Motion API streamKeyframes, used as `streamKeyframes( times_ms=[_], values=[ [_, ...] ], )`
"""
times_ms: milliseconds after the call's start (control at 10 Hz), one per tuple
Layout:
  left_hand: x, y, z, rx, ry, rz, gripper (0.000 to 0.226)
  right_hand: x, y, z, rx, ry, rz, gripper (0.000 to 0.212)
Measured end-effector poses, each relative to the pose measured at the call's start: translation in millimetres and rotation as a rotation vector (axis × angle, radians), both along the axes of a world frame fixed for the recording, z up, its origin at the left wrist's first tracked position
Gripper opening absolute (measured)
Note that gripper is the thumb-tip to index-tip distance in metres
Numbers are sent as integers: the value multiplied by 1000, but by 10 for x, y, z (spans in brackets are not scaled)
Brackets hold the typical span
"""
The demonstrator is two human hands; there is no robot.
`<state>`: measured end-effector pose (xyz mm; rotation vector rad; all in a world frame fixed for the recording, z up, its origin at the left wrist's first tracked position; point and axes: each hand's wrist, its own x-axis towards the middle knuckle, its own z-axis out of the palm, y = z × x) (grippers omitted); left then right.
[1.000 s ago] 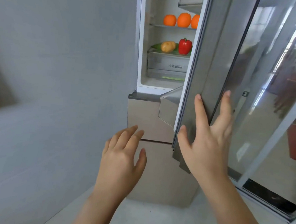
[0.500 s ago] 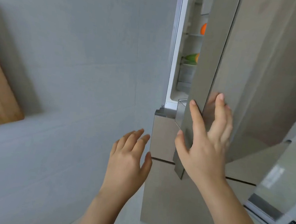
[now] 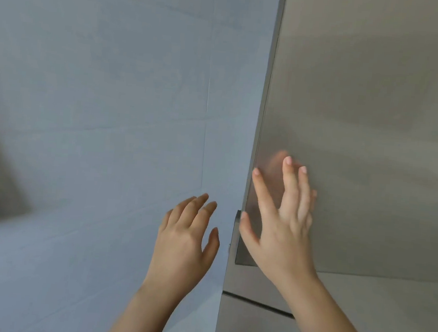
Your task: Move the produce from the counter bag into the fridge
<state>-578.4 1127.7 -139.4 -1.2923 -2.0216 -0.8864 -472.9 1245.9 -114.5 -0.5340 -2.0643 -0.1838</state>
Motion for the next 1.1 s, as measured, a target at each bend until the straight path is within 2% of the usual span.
streamKeyframes(
  times_ms=[300, 700, 900, 1100],
  values=[
    [-316, 417, 210, -44, 44, -37, 41, -424, 672, 95, -102, -146, -188, 68],
    [-390, 686, 188, -68, 45, -66, 41, -556, 839, 97, -77, -118, -247, 62],
    [-429, 577, 212, -50, 55, -48, 40, -565, 767, 140, -97, -121, -236, 58],
    [-580, 234, 174, -30, 50, 33, 41, -727, 427, 186, -56, -36, -116, 49]
  ],
)
